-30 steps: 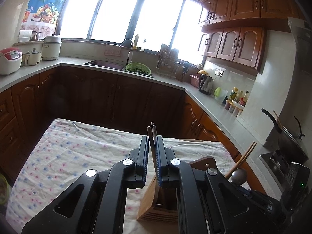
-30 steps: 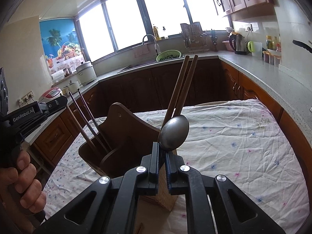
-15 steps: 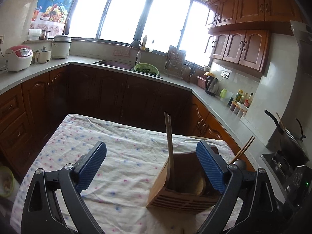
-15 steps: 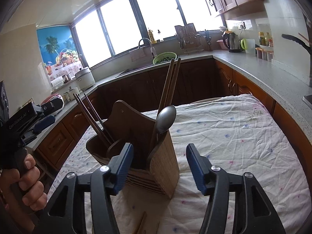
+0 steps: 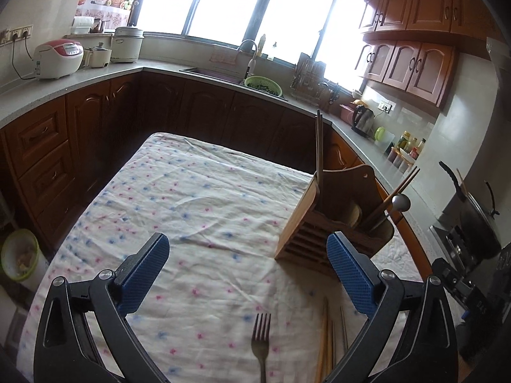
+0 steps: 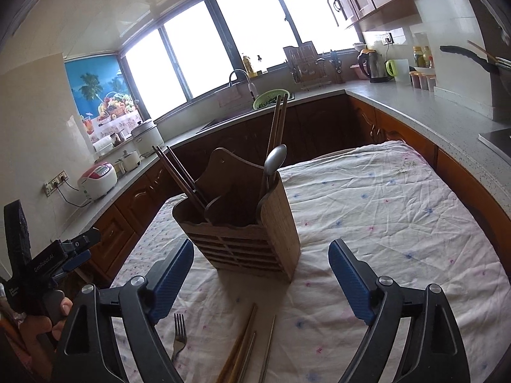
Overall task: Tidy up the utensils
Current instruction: 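Withdraw both open tools from the holder toward the fork and chopsticks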
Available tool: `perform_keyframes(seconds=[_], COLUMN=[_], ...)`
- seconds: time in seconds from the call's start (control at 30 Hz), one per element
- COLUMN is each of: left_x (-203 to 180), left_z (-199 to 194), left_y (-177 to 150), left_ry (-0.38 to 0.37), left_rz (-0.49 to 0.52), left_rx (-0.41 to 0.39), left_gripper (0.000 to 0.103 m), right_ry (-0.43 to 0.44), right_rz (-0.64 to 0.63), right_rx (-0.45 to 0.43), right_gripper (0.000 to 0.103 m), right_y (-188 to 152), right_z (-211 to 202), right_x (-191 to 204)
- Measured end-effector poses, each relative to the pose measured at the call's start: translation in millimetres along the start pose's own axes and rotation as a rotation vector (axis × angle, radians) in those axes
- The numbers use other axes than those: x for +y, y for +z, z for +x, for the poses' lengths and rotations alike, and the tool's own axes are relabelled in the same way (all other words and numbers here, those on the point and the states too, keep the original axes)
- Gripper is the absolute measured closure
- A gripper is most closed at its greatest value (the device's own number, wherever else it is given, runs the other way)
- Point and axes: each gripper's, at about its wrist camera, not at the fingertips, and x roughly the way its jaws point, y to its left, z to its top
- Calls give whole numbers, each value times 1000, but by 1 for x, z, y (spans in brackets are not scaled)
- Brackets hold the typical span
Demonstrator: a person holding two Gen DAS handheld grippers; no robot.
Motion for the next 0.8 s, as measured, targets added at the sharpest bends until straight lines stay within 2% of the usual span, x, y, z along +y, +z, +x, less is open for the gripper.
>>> perform_keyframes(seconds=[0.4, 0.8], left_x=[16, 17], left_z=[-44, -69], left_y=[-49, -75], left_ry=[11, 2], left_rz=[-14, 8], left_rx=[35, 51], left_gripper=[2, 2], right_ry=[28, 41], right_rz=[14, 29], right_rx=[-49, -54], right_gripper=[12, 12], right_y=[-27, -46], right_z=[-48, -74], right_x=[15, 18])
